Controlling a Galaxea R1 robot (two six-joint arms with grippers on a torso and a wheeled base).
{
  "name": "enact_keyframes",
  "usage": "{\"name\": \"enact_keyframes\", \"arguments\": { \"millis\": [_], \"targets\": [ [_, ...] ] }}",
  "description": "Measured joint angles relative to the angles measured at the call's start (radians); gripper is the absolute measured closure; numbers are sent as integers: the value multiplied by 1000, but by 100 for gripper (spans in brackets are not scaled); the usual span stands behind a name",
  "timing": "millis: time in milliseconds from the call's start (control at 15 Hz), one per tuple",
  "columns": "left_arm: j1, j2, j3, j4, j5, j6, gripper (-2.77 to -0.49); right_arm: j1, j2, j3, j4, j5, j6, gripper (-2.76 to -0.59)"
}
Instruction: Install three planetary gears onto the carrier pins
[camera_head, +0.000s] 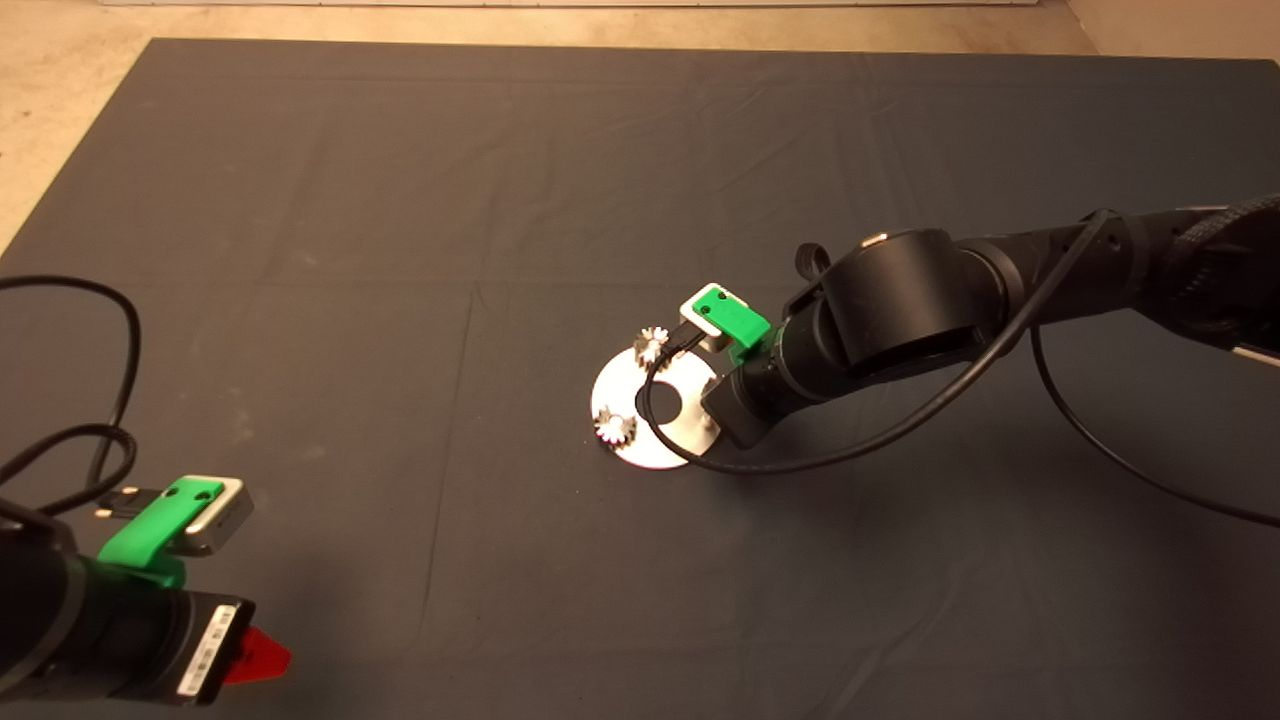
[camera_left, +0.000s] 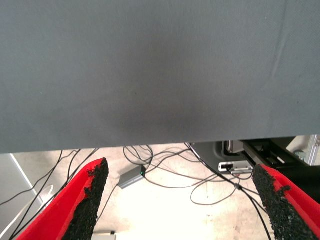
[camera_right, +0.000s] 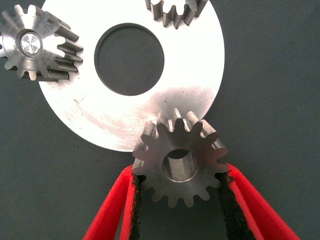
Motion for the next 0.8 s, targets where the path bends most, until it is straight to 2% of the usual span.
{"name": "enact_keyframes", "arguments": {
  "millis": [200,467,800],
  "targets": [
    [8,0,0,0,0,0,-204,-7,5,-13,0,0,-3,-95],
    [11,0,0,0,1,0,-204,-37,9,-25,-1,0,-9,-95],
    [20,-2,0,0,0,0,-204,-38,19,-29,-2,1,-11,-95]
  ]
}}
